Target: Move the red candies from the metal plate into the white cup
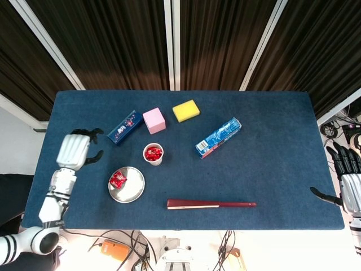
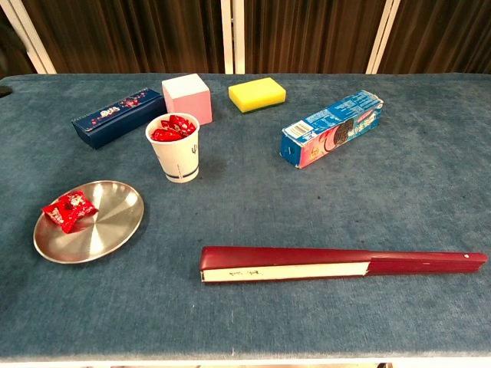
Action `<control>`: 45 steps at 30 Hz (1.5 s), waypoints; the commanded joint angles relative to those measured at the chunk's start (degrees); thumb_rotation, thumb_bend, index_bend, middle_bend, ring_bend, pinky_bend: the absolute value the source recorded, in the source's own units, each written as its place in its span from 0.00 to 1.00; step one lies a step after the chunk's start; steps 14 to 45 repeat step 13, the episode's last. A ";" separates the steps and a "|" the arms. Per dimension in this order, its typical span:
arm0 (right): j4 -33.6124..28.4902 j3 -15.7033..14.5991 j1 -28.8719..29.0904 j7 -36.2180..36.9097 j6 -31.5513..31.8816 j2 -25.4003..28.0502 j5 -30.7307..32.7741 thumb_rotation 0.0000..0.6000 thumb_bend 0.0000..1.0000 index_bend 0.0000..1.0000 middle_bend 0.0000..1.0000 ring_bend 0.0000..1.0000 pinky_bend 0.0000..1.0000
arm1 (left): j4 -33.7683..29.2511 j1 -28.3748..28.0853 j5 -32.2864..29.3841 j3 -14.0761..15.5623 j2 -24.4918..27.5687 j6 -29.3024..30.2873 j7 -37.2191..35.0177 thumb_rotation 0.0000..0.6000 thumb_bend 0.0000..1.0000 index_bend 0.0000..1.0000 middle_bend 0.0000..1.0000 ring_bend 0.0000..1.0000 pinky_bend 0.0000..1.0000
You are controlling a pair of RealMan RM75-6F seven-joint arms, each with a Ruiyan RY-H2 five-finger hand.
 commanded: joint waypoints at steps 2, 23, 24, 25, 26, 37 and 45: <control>1.43 0.09 -0.07 1.61 -0.06 -0.67 0.43 1.00 0.12 0.00 0.00 0.00 0.02 | 4.52 7.81 6.42 6.01 3.04 6.91 -3.41 1.00 0.18 0.27 0.17 0.05 0.01; 1.93 -1.97 -0.92 2.04 0.76 -1.49 -2.37 1.00 0.12 0.00 0.00 0.00 0.02 | 9.70 22.06 11.30 11.43 4.18 17.76 -13.69 1.00 0.17 0.24 0.16 0.04 0.00; 1.93 -1.97 -0.92 2.04 0.76 -1.49 -2.37 1.00 0.12 0.00 0.00 0.00 0.02 | 9.70 22.06 11.30 11.43 4.18 17.76 -13.69 1.00 0.17 0.24 0.16 0.04 0.00; 1.93 -1.97 -0.92 2.04 0.76 -1.49 -2.37 1.00 0.12 0.00 0.00 0.00 0.02 | 9.70 22.06 11.30 11.43 4.18 17.76 -13.69 1.00 0.17 0.24 0.16 0.04 0.00; 1.93 -1.97 -0.92 2.04 0.76 -1.49 -2.37 1.00 0.12 0.00 0.00 0.00 0.02 | 9.70 22.06 11.30 11.43 4.18 17.76 -13.69 1.00 0.17 0.24 0.16 0.04 0.00; 1.93 -1.97 -0.92 2.04 0.76 -1.49 -2.37 1.00 0.12 0.00 0.00 0.00 0.02 | 9.70 22.06 11.30 11.43 4.18 17.76 -13.69 1.00 0.17 0.24 0.16 0.04 0.00; 1.93 -1.97 -0.92 2.04 0.76 -1.49 -2.37 1.00 0.12 0.00 0.00 0.00 0.02 | 9.70 22.06 11.30 11.43 4.18 17.76 -13.69 1.00 0.17 0.24 0.16 0.04 0.00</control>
